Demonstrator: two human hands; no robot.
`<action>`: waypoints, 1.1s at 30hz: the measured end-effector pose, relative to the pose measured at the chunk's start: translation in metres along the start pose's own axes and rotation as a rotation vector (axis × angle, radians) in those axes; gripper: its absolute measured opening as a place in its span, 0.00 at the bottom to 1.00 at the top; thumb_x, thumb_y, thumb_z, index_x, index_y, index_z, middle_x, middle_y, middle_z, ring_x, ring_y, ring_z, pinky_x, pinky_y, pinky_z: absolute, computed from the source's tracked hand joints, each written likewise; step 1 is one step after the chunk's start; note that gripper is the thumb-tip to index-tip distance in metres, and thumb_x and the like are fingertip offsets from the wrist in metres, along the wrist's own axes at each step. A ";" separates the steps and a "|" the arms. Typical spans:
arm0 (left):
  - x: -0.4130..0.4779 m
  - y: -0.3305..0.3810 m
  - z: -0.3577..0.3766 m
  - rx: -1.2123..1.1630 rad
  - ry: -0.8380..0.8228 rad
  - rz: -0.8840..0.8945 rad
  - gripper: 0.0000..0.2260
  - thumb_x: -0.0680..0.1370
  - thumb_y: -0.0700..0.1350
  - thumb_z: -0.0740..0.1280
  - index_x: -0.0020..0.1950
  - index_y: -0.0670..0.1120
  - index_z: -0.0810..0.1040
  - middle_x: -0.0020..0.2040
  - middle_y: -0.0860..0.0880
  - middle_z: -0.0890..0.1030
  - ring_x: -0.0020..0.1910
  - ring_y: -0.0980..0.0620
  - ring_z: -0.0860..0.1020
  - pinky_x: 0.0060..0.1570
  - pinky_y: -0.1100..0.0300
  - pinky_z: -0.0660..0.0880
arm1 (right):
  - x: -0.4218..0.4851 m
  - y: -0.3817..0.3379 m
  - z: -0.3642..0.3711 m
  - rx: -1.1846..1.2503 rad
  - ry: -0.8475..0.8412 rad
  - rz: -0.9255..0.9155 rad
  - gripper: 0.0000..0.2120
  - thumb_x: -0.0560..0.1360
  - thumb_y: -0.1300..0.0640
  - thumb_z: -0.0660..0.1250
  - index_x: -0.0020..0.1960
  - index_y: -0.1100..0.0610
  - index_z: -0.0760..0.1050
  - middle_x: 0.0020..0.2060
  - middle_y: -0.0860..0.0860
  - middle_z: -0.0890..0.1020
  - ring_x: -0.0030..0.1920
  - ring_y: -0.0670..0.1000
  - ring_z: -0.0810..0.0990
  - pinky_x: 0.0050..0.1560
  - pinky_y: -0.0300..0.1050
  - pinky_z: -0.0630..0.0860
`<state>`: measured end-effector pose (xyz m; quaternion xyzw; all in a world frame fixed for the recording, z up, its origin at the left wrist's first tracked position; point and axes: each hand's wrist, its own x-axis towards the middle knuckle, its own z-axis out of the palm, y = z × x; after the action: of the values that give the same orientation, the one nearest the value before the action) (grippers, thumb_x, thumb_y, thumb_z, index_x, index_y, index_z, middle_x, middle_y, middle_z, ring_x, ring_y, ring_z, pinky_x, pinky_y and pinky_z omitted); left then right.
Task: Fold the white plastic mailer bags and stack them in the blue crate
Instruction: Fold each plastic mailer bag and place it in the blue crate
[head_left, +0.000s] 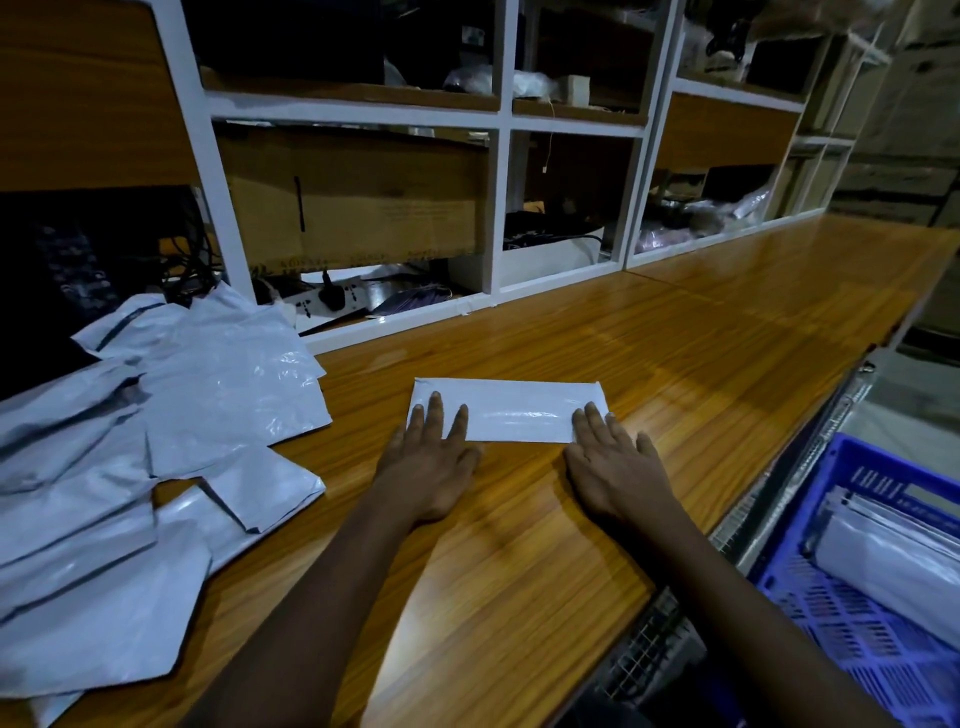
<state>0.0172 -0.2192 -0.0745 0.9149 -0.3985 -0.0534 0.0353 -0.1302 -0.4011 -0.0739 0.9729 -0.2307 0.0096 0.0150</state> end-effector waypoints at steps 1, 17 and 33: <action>-0.001 -0.001 0.001 -0.013 0.032 -0.023 0.29 0.83 0.61 0.41 0.80 0.50 0.37 0.79 0.42 0.35 0.79 0.43 0.37 0.77 0.44 0.40 | 0.000 0.000 0.002 0.006 0.020 0.023 0.41 0.73 0.40 0.27 0.78 0.57 0.55 0.80 0.57 0.49 0.79 0.60 0.50 0.73 0.65 0.54; 0.047 0.027 -0.002 0.166 0.093 0.122 0.26 0.85 0.53 0.43 0.80 0.48 0.37 0.80 0.48 0.36 0.79 0.41 0.37 0.75 0.41 0.38 | 0.067 -0.033 0.003 -0.083 0.124 -0.210 0.25 0.84 0.45 0.47 0.76 0.57 0.62 0.80 0.60 0.53 0.79 0.63 0.50 0.74 0.68 0.51; 0.061 0.017 -0.002 0.069 0.391 -0.201 0.24 0.84 0.56 0.49 0.76 0.46 0.63 0.76 0.45 0.65 0.74 0.44 0.63 0.73 0.41 0.53 | 0.072 -0.023 0.013 0.152 0.245 0.359 0.36 0.76 0.42 0.41 0.73 0.64 0.66 0.72 0.66 0.65 0.75 0.70 0.56 0.70 0.71 0.51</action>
<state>0.0463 -0.2756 -0.0746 0.9436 -0.2925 0.1356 0.0750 -0.0557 -0.4133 -0.0854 0.9061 -0.3952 0.1475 -0.0324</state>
